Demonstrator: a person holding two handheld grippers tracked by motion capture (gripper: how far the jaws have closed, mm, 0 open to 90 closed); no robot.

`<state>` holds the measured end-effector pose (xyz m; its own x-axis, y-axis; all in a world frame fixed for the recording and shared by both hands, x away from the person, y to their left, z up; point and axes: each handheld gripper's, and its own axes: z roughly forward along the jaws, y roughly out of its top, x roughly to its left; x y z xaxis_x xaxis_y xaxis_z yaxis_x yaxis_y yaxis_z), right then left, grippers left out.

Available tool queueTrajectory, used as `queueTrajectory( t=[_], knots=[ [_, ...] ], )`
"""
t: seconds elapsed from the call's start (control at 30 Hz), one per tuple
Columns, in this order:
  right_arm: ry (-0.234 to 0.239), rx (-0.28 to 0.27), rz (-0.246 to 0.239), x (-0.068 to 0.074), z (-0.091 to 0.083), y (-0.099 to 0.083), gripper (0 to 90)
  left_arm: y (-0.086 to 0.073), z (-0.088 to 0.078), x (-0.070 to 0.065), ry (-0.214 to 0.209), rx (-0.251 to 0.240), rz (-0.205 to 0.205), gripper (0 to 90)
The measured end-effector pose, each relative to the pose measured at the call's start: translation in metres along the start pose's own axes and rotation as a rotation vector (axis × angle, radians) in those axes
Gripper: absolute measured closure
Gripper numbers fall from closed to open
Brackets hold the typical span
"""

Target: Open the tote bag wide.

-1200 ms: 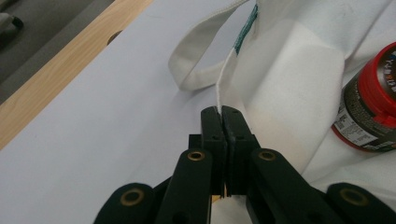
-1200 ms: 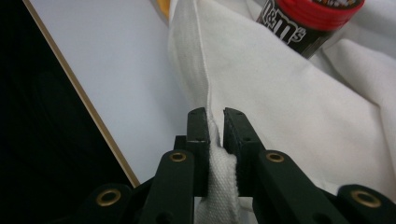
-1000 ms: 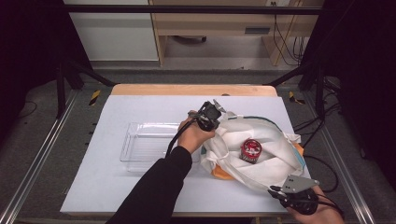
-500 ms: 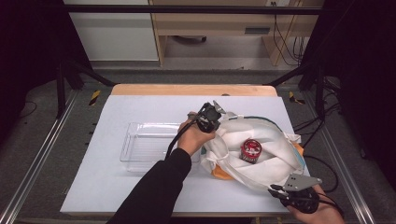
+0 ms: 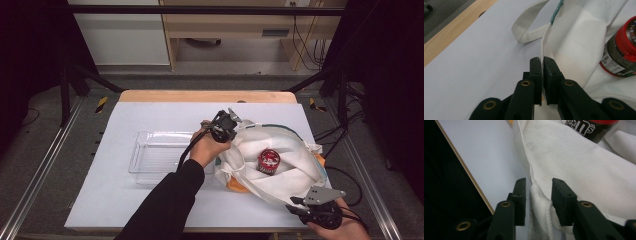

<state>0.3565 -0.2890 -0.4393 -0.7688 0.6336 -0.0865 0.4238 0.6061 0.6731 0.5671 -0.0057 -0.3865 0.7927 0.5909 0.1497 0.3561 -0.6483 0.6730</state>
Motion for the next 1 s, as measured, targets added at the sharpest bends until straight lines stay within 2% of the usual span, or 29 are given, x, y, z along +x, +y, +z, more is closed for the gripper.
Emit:
queueTrajectory(
  t=[0.03, 0.07, 0.13, 0.17, 0.3, 0.43, 0.57, 0.67, 0.7, 0.73, 0.9, 1.0],
  knots=[
    [0.007, -0.005, -0.005, 0.001, -0.001, 0.001, 60.9, 0.0, -0.002, -0.001, 0.004, -0.013, 0.0, 78.8],
    [0.012, -0.013, -0.002, 0.003, -0.003, 0.003, 53.7, 0.0, -0.003, -0.002, 0.01, -0.021, 0.001, 70.5],
    [0.013, -0.02, 0.013, 0.003, -0.006, 0.006, 47.1, 0.001, -0.007, -0.003, 0.022, -0.031, 0.0, 61.7],
    [0.013, -0.02, 0.013, 0.003, -0.006, 0.006, 47.1, 0.001, -0.009, -0.003, 0.03, -0.037, -0.001, 61.7],
    [0.009, -0.044, 0.031, 0.002, -0.014, 0.015, 36.7, 0.0, -0.02, -0.002, 0.041, -0.068, -0.008, 48.3],
    [-0.001, -0.07, 0.06, -0.002, -0.021, 0.03, 25.9, -0.004, -0.034, -0.001, 0.044, -0.074, -0.005, 38.3],
    [-0.012, -0.083, 0.084, -0.007, -0.024, 0.042, 22.6, -0.009, -0.043, 0.001, 0.039, -0.083, -0.013, 31.0],
    [-0.024, -0.085, 0.09, -0.008, -0.024, 0.049, 21.9, -0.016, -0.051, 0.001, 0.023, -0.108, -0.039, 28.2],
    [-0.044, -0.076, 0.09, -0.009, -0.024, 0.055, 21.5, -0.021, -0.057, 0.002, 0.024, -0.118, -0.045, 24.9],
    [-0.044, -0.076, 0.09, -0.009, -0.024, 0.055, 21.5, -0.021, -0.057, 0.002, 0.024, -0.118, -0.045, 23.6],
    [-0.083, -0.051, 0.089, -0.013, -0.017, 0.07, 20.8, -0.037, -0.072, 0.006, 0.033, -0.147, -0.075, 19.5],
    [-0.115, -0.027, 0.104, -0.019, -0.013, 0.081, 20.8, -0.047, -0.081, 0.008, 0.045, -0.171, -0.083, 17.6]
  ],
)
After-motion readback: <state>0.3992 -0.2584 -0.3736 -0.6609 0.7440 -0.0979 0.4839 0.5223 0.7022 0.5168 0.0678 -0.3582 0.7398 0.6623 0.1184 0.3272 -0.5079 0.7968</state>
